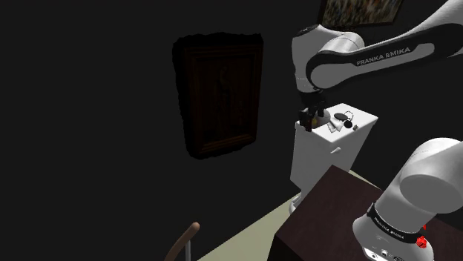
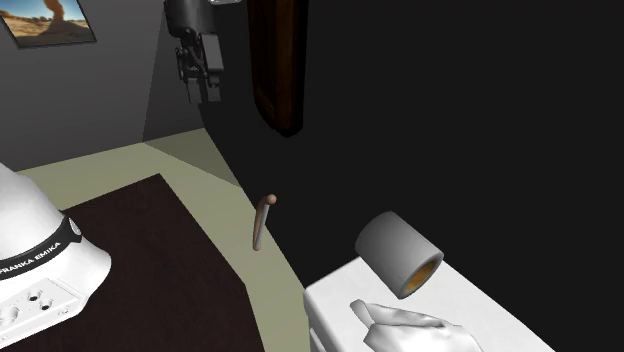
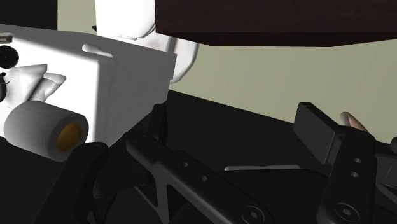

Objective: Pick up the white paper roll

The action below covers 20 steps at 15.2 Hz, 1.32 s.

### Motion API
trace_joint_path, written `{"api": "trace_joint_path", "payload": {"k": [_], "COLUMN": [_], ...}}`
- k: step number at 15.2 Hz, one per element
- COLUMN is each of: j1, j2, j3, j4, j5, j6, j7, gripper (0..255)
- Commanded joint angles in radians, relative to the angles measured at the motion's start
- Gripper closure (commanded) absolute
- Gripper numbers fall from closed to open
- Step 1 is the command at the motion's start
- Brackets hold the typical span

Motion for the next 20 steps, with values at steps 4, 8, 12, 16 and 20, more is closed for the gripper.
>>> {"api": "trace_joint_path", "payload": {"k": [4, 8, 12, 16, 20], "j1": [-0.068, -0.124, -0.172, -0.204, -0.220], "j2": [0.147, 0.276, 0.410, 0.543, 0.671], "j3": [0.021, 0.029, 0.025, 0.005, -0.028], "j4": [-0.007, 0.020, 0.072, 0.145, 0.234], "j5": [-0.187, -0.357, -0.537, -0.713, -0.872], "j6": [0.116, 0.174, 0.199, 0.191, 0.162], "j7": [0.073, 0.155, 0.248, 0.335, 0.407], "gripper": [0, 0, 0, 0, 0]}}
